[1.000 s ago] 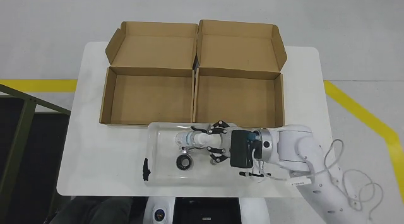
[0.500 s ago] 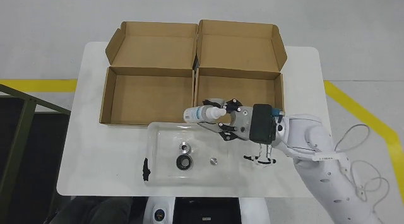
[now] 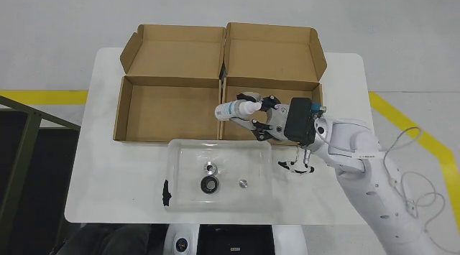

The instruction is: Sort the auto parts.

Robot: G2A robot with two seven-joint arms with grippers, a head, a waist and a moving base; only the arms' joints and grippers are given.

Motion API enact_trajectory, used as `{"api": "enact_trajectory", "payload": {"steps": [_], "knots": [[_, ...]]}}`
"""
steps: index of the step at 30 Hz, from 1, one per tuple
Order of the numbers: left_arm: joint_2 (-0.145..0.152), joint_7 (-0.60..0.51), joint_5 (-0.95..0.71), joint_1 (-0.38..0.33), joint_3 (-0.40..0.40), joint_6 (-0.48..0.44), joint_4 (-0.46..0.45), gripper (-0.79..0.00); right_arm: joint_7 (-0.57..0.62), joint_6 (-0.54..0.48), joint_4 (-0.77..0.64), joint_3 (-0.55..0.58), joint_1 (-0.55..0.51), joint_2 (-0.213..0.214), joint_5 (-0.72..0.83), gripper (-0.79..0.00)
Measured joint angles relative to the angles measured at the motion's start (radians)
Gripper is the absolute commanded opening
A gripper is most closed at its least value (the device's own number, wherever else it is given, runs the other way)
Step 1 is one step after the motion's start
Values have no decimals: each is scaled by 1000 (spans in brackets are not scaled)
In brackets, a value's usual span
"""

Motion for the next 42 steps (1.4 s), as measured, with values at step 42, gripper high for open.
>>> {"api": "enact_trajectory", "payload": {"steps": [42], "knots": [[0, 0, 0, 0, 0, 0, 0, 0, 84, 134, 540, -205, 274, -70, -153, -785]]}}
